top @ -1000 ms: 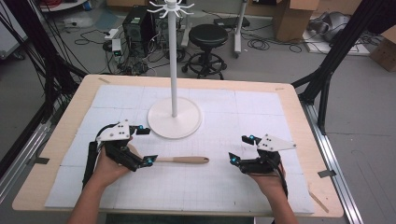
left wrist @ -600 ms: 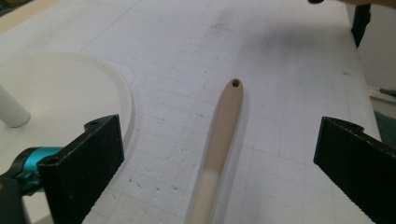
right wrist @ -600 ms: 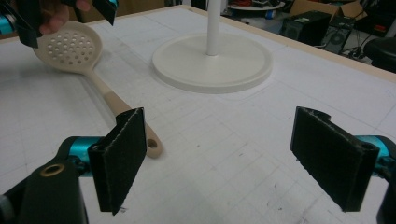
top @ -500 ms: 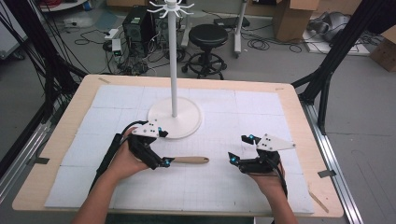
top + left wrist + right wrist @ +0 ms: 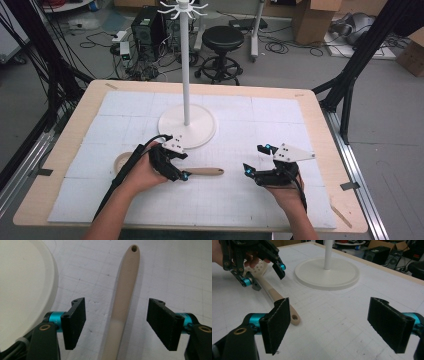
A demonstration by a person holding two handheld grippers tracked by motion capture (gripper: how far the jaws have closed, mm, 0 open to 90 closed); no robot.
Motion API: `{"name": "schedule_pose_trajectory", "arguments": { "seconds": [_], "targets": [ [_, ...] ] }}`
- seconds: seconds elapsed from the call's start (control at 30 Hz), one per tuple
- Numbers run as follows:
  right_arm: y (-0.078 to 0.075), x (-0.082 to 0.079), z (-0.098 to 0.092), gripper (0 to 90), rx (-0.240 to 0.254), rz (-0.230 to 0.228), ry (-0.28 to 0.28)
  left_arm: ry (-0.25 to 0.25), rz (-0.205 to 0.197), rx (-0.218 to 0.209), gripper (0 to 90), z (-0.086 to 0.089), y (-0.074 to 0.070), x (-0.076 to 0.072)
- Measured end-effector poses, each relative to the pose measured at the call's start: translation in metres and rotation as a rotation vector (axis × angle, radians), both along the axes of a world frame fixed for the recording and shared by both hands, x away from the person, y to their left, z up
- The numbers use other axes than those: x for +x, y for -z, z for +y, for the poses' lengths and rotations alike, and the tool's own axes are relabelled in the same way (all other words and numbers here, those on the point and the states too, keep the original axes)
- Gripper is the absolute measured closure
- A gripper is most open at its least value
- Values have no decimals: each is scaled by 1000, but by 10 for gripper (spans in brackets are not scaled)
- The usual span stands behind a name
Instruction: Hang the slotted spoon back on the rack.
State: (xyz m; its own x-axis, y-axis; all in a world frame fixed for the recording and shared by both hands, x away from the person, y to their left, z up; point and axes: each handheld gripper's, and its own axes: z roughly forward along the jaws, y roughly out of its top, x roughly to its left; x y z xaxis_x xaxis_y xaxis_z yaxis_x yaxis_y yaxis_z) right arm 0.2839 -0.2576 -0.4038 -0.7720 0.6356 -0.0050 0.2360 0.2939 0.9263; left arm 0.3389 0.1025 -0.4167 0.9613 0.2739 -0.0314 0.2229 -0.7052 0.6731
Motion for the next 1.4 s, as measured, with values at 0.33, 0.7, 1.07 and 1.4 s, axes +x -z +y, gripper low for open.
{"name": "schedule_pose_trajectory", "arguments": {
  "seconds": [0.33,0.7,1.07,1.4],
  "targets": [
    [1,0,2,178,-13,2,-6,12,18,97,457,-9,10,0],
    [1,0,6,179,-27,-1,-9,18,22,123,548,-11,12,3],
    [2,1,8,179,-31,-2,-8,61,7,229,687,-25,5,-2],
    [1,1,8,180,-32,-8,-7,76,16,232,698,-25,5,0]
  ]
}}
